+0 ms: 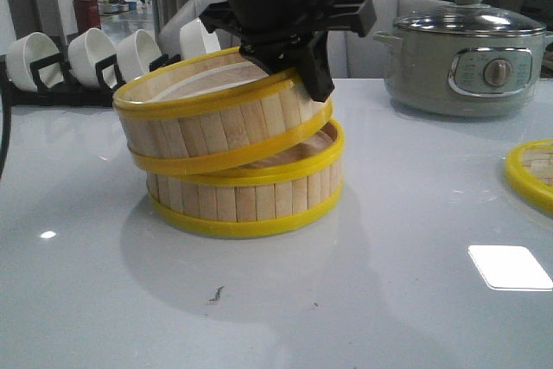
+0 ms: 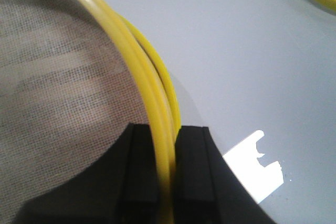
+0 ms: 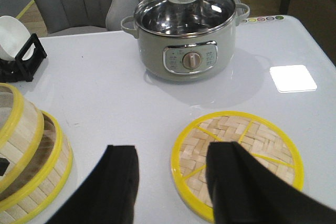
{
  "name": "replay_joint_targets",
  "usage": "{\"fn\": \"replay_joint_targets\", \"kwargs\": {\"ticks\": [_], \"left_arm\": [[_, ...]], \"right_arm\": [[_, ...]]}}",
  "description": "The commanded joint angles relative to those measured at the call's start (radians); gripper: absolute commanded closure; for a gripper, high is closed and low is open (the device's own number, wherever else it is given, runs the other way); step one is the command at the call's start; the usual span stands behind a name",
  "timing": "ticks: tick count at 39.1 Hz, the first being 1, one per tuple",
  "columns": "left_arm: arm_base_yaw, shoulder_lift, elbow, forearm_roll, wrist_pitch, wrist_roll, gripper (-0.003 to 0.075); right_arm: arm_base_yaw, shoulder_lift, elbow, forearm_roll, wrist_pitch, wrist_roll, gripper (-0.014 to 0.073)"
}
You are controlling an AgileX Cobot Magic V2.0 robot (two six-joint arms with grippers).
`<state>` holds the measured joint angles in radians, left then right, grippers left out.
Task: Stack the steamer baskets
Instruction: 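Lift the basket with the left gripper over the middle basket, then lower the held basket onto the middle basket and align it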
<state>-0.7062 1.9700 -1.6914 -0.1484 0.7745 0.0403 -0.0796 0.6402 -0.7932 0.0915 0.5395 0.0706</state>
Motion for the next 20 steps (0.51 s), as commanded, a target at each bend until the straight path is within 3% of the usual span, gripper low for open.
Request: {"fn": "replay_joint_targets", "kwargs": {"ticks": [1,20], "left_arm": [[-0.012,-0.045,-0.038,-0.039,-0.103,-0.005,0.0634],[-0.012,0.011,-0.038,-0.127,-0.177,-0.005,0.0634]], "right_arm": [[0.001,0.005,-0.035,0.006,-0.075,-0.002,0.0174],[0.001,0.005,-0.035,0.006,-0.075,-0.002,0.0174]]}}
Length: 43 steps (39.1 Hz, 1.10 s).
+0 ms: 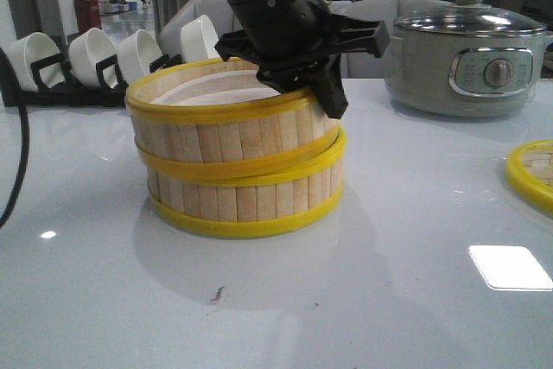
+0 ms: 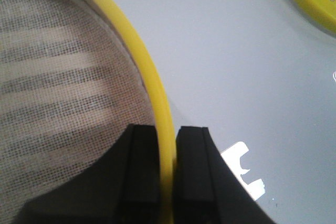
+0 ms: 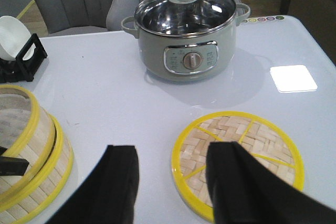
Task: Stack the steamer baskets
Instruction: 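Lower the held basket onto the middle basket and align it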
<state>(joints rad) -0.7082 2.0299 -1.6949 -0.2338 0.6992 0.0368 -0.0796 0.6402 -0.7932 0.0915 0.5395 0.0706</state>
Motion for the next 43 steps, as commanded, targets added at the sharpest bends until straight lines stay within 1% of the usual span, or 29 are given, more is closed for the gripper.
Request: {"fn": "replay_joint_targets", "kwargs": {"ticks": [1,13,23,43], "left_arm": [[-0.012,-0.049,-0.034,-0.045,-0.105,-0.002,0.0634],[-0.019,-0.049,-0.034,-0.057,-0.108,-0.002,0.0634],[-0.052,-0.049,-0.034,-0.055,-0.121,0.009,0.0634],[-0.053,-0.049,-0.034,-0.055,-0.099,0.009,0.0634]], "right_arm": [[0.001,0.005,-0.035,0.007,-0.075,-0.002,0.0174],[0.001,0.005,-0.035,0.029,-0.075,-0.002,0.0174],[0.001,0.005,-0.035,0.029,-0.074,-0.002,0.0174],[0.001,0.005,-0.035,0.029,-0.058,-0.002,0.0174]]}}
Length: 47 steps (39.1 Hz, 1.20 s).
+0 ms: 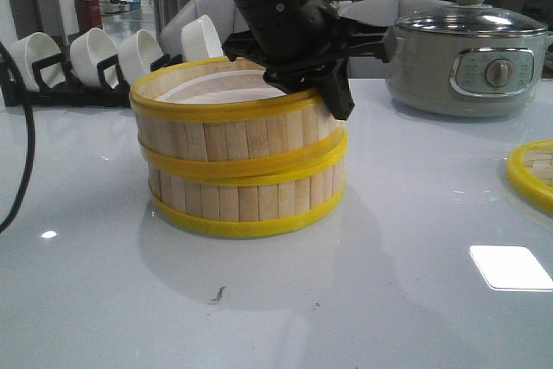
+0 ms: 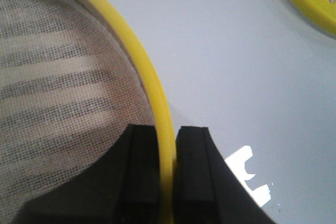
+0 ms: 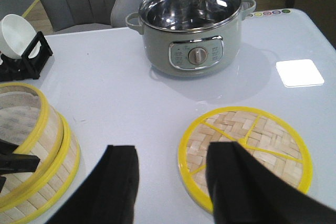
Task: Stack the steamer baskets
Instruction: 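Lower the held basket onto the middle basket and align it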
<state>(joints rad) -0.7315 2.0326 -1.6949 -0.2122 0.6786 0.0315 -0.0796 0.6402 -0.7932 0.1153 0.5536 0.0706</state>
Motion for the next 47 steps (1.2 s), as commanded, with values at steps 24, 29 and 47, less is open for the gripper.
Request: {"fn": "replay_joint_targets", "kwargs": {"ticks": [24,29,47], "left_arm": [[-0.029,-0.054,-0.034,-0.083,-0.078,0.014,0.0516],[-0.029,-0.056,-0.034,-0.083,-0.078,0.014,0.0318],[-0.021,-0.076,-0.034,-0.022,-0.082,0.0,0.0265]], "right_arm": [[0.001,0.005,-0.035,0.006,-0.072,-0.002,0.0174],[0.001,0.005,-0.035,0.006,-0.072,-0.002,0.0174],[0.001,0.005,-0.035,0.006,-0.074,-0.002,0.0174]]}}
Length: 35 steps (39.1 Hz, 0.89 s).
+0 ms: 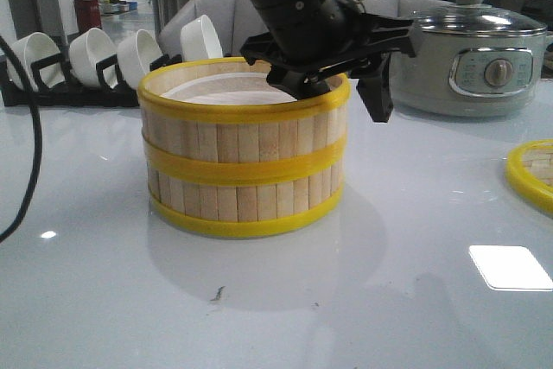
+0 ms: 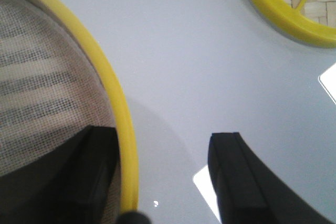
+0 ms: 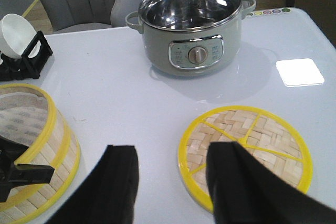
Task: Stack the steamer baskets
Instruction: 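Lower the held basket onto the middle basket and align it, then open the left gripper and raise it away from the stack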
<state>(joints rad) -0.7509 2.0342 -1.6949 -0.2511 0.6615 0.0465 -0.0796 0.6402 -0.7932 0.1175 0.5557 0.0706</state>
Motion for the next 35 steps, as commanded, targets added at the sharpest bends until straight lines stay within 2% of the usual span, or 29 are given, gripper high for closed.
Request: {"fn": "replay_joint_targets", "kwargs": {"ticks": [1,15,17,19,22,23,25,28,35], "left_arm": [[-0.002,-0.083,-0.034,0.026,-0.067,-0.022,0.0265],[0.014,-0.136,-0.034,0.093,-0.075,-0.087,0.0274],[0.022,-0.152,-0.034,0.095,-0.081,-0.091,0.0318],[0.038,-0.173,-0.034,0.095,-0.091,-0.091,0.0405],[0.062,-0.212,-0.034,0.095,-0.116,-0.091,0.0612],[0.072,-0.225,-0.034,0.095,-0.125,-0.091,0.0654],[0.096,-0.257,-0.034,0.098,-0.142,-0.091,0.0608],[0.141,-0.314,-0.034,0.103,-0.153,-0.091,0.0636],[0.267,-0.453,-0.028,0.204,-0.153,-0.091,0.0634]], "right_arm": [[0.001,0.005,-0.035,0.003,-0.076,-0.002,0.0174],[0.001,0.005,-0.035,0.003,-0.076,-0.002,0.0174],[0.001,0.005,-0.035,0.003,-0.076,-0.002,0.0174],[0.001,0.005,-0.035,0.003,-0.076,-0.002,0.0174],[0.001,0.005,-0.035,0.003,-0.076,-0.002,0.0174],[0.001,0.005,-0.035,0.003,-0.076,-0.002,0.0174],[0.001,0.005,-0.035,0.003,-0.076,-0.002,0.0174],[0.001,0.005,-0.035,0.003,-0.075,-0.002,0.0185],[0.001,0.005,-0.035,0.003,-0.07,-0.002,0.0205]]}}
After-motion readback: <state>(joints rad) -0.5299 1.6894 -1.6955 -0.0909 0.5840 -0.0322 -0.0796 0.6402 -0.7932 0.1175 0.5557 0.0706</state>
